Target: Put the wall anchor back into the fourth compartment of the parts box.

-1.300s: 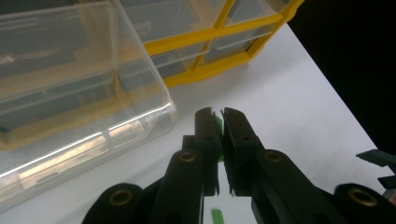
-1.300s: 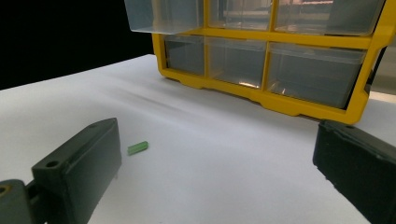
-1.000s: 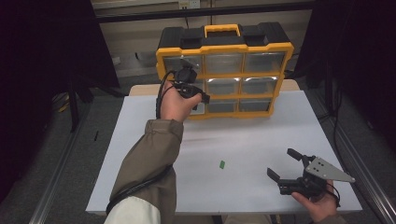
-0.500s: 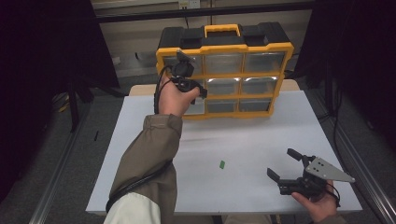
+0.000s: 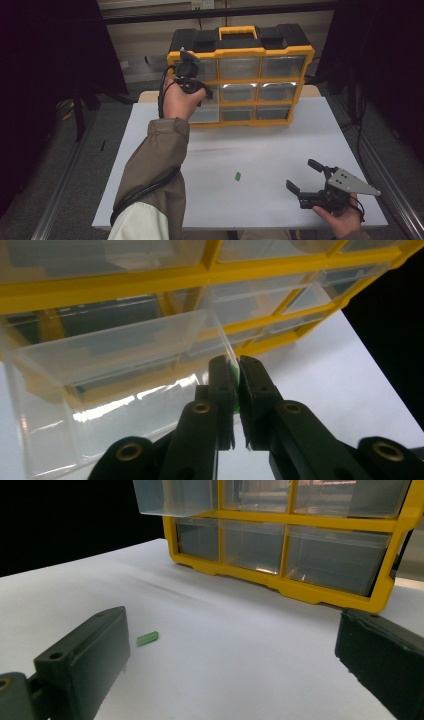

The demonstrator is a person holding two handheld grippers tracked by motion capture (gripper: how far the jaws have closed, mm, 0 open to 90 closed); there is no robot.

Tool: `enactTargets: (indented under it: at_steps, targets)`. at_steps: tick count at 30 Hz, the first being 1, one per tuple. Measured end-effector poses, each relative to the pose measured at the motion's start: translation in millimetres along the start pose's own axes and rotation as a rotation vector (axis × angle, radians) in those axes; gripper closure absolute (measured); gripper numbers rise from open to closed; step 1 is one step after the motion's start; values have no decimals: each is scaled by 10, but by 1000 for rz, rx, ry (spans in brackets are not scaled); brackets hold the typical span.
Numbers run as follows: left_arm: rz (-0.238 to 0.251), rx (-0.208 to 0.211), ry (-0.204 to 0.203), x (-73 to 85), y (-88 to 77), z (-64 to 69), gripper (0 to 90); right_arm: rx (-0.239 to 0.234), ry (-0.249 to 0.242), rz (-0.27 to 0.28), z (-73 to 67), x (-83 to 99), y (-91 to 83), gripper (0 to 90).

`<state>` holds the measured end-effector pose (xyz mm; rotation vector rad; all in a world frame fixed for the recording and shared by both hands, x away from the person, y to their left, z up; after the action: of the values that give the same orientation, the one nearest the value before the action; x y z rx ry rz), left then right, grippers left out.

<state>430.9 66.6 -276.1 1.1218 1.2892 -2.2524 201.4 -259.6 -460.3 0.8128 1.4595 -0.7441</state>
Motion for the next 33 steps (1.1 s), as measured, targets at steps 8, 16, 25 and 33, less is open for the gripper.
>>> enactTargets:
  at_steps: [8, 16, 25, 33]
  targets:
    - [28, -60, -8, -13, 2, -88, 850, 3, -4, 0, 9, -2, -5, 11]
    - [31, -107, 14, 10, 19, -194, 850, 2, -3, -1, 11, -3, -7, 11]
    - [39, -141, 18, 44, 61, -270, 849, 2, -5, 0, 12, -4, -10, 11]
    - [53, -129, 8, 44, 58, -260, 808, -1, -1, 0, 12, -2, -8, 11]
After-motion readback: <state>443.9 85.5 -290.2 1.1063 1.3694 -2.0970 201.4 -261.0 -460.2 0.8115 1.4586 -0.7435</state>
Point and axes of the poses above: each handheld gripper's, and its own axes: y roughly forward along the jaws, x roughly out of its underside, z roughly to its right, the point moved 2 cm from there along y, roughly forward along the jaws, and after that the axes turned 12 degrees about z, right-handed, at the moved point
